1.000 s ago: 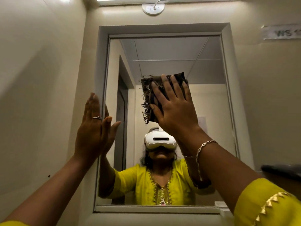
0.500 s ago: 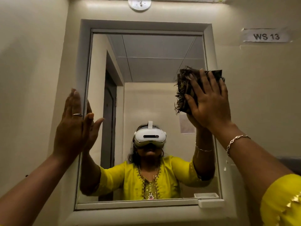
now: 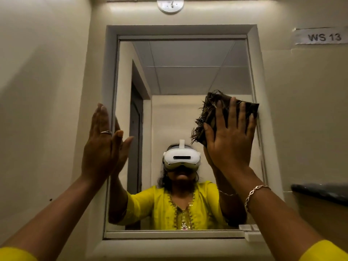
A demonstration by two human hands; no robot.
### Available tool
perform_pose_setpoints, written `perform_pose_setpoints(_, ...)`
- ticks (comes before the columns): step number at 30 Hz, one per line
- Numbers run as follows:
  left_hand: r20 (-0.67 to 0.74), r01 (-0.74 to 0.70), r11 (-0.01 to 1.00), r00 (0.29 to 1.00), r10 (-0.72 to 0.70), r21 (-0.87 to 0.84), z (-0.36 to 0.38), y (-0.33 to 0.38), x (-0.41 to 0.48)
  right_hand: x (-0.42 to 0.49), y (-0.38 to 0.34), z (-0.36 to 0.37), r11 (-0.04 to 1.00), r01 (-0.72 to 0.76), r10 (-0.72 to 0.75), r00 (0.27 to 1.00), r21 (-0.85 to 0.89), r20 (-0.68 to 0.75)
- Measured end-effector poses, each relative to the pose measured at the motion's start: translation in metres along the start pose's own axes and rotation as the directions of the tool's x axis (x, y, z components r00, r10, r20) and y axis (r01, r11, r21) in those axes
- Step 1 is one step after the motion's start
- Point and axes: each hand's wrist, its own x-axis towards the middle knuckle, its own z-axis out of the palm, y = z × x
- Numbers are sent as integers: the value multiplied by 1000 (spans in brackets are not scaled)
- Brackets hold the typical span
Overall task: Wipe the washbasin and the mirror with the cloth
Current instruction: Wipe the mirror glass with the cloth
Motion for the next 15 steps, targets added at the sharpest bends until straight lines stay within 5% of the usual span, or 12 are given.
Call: perform_pose_setpoints(15, -62, -83, 899, 996, 63, -430, -47, 29, -8, 6, -151, 17, 969, 210, -213, 977, 127, 12)
